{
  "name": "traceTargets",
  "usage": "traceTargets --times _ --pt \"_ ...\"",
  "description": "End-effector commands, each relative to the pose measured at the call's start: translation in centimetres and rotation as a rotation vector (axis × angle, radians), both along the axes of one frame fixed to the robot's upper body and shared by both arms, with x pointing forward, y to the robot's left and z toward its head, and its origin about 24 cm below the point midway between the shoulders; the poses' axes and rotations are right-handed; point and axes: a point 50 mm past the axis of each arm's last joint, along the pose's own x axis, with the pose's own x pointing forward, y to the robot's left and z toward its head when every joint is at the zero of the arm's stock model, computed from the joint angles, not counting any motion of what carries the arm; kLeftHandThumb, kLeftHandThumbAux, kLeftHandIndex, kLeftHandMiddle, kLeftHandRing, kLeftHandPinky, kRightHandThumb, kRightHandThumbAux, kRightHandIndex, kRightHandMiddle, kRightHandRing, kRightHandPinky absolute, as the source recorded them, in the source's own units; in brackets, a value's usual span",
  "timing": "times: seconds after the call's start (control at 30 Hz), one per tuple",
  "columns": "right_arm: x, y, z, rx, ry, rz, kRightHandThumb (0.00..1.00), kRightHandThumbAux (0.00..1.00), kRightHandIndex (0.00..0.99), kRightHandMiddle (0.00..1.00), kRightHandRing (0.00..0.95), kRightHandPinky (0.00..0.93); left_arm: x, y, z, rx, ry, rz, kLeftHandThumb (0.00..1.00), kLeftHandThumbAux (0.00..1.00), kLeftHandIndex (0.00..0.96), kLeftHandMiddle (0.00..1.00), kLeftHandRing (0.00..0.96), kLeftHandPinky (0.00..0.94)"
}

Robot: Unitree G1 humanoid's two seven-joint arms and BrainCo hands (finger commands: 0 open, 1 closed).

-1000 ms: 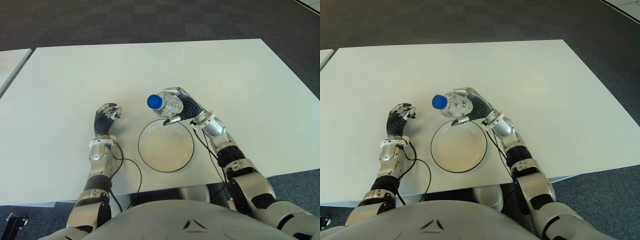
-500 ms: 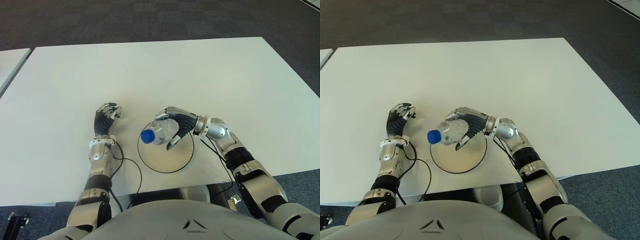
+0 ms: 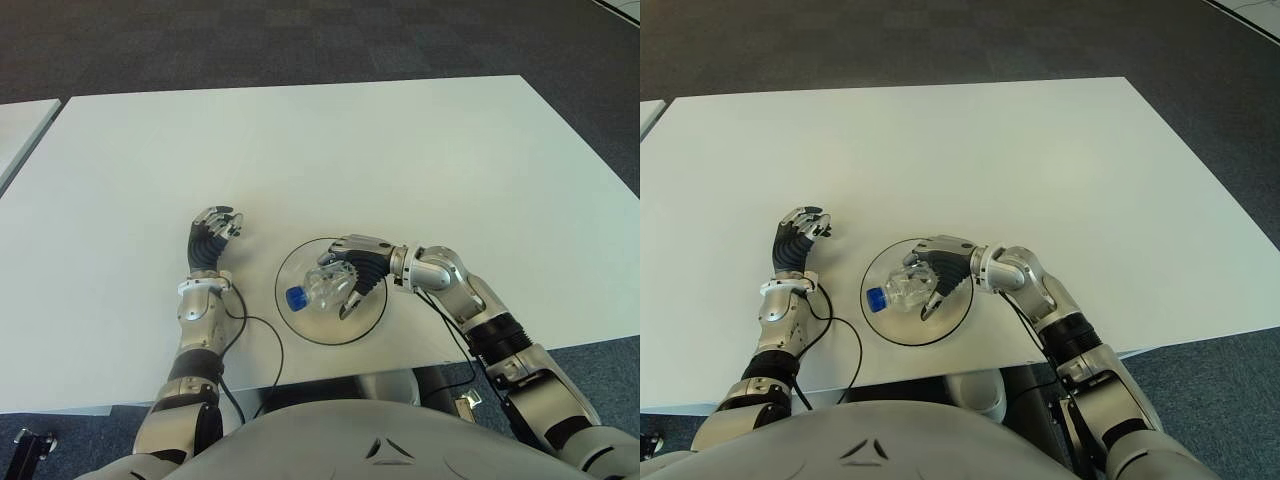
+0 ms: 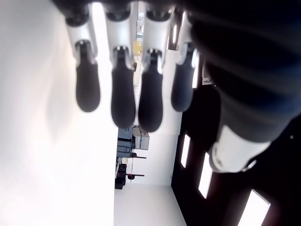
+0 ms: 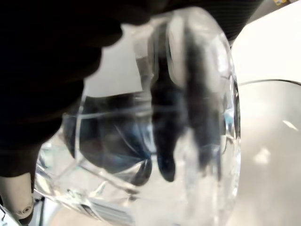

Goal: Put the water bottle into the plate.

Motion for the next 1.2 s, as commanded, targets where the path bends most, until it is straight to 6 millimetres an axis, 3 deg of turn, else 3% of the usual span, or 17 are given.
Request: traceTargets --times 0.03,0.37,0.77,0.97,1.07,1.17,1.2 --pt "-0.3 0.2 1.1 -0.053 -0.027 -0.043 0.709 0.721 0.439 0.910 0.892 0.888 -1.4 -0.2 -1.8 -0.040 0.099 0.009 0.708 0.710 0.435 0.587 0.569 0.553" --pt "-0.9 0.4 2.2 -0.184 -0.078 -0.089 0.711 0.719 0.440 0.889 0.887 0.884 -1.3 -0.1 -1.7 -0.038 0.099 0.010 0.709 0.710 0.435 0.590 0.573 0.557" --pt "-1.3 0.8 2.5 -0.243 -0.168 -0.085 0.706 0.717 0.440 0.824 0.824 0.811 -1.3 0.0 -1.6 -0.019 0.094 0.007 0.708 0.710 0.435 0.593 0.575 0.559" --pt "-1.5 1.0 2.6 -0.226 -0.220 -0.044 0.699 0.717 0.426 0.702 0.699 0.676 -1.3 0.0 -1.6 -0.028 0.096 0.003 0.709 0.709 0.435 0.596 0.576 0.564" --pt "-1.5 1.0 2.6 -0.211 -0.230 -0.028 0.694 0.720 0.417 0.542 0.540 0.541 -1.3 0.0 -1.6 -0.036 0.095 0.003 0.709 0.709 0.435 0.595 0.575 0.563" --pt "-1.5 1.0 2.5 -0.202 -0.225 -0.011 0.689 0.722 0.411 0.432 0.440 0.457 -1.3 0.1 -1.6 -0.038 0.091 0.003 0.709 0.709 0.435 0.594 0.574 0.564" --pt "-1.5 1.1 2.4 -0.202 -0.223 -0.005 0.591 0.700 0.336 0.365 0.378 0.403 -1.3 0.1 -1.6 -0.038 0.090 0.003 0.709 0.709 0.435 0.594 0.575 0.565"
